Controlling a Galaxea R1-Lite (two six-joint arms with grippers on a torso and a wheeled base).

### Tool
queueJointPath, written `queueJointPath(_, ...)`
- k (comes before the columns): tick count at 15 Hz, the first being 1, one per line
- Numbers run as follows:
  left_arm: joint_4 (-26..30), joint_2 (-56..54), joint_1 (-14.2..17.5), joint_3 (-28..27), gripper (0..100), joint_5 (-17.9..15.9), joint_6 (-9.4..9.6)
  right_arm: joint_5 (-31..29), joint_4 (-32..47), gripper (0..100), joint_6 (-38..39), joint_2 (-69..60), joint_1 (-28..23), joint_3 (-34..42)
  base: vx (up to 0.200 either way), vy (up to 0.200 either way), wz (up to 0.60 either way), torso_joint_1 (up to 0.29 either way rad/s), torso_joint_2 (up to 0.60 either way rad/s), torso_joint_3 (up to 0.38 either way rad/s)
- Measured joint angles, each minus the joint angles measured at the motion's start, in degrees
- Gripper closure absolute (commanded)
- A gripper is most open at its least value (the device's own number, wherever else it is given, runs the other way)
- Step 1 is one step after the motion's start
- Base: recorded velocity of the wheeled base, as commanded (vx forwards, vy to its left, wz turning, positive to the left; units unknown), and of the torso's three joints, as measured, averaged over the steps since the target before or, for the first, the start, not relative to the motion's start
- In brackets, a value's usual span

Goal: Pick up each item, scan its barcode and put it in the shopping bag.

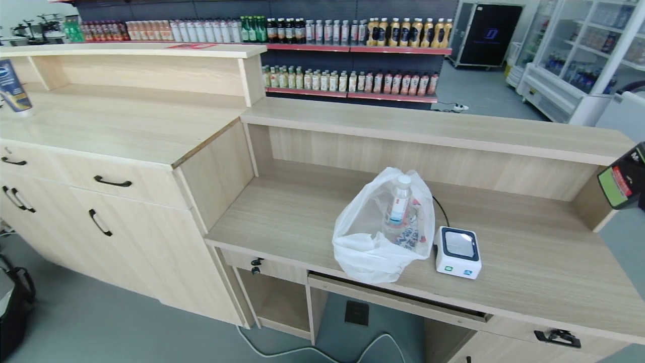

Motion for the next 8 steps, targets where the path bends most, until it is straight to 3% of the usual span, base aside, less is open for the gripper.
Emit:
queueJointPath(3, 0.00, 0.00, 0.00, 0.00, 100, 0.00, -0.02, 19.77, 6.02, 100, 6.90, 5.78, -4.30, -4.79, 0.000, 0.000, 0.00, 0.000, 0.00, 0.000)
queueJointPath(4, 0.00, 0.00, 0.00, 0.00, 100, 0.00, 0.00, 26.12, 11.82, 100, 7.86, 7.28, -7.00, -6.13, 0.000, 0.000, 0.00, 0.000, 0.00, 0.000)
queueJointPath(6, -0.05, 0.00, -0.05, 0.00, 100, -0.02, 0.00, 30.26, 22.88, 100, 9.97, 10.11, -11.87, -9.58, 0.000, 0.000, 0.00, 0.000, 0.00, 0.000)
queueJointPath(8, -0.02, 0.00, -0.09, 0.00, 100, 0.00, 0.00, 32.59, 25.51, 100, 12.70, 13.78, -14.93, -12.29, 0.000, 0.000, 0.00, 0.000, 0.00, 0.000)
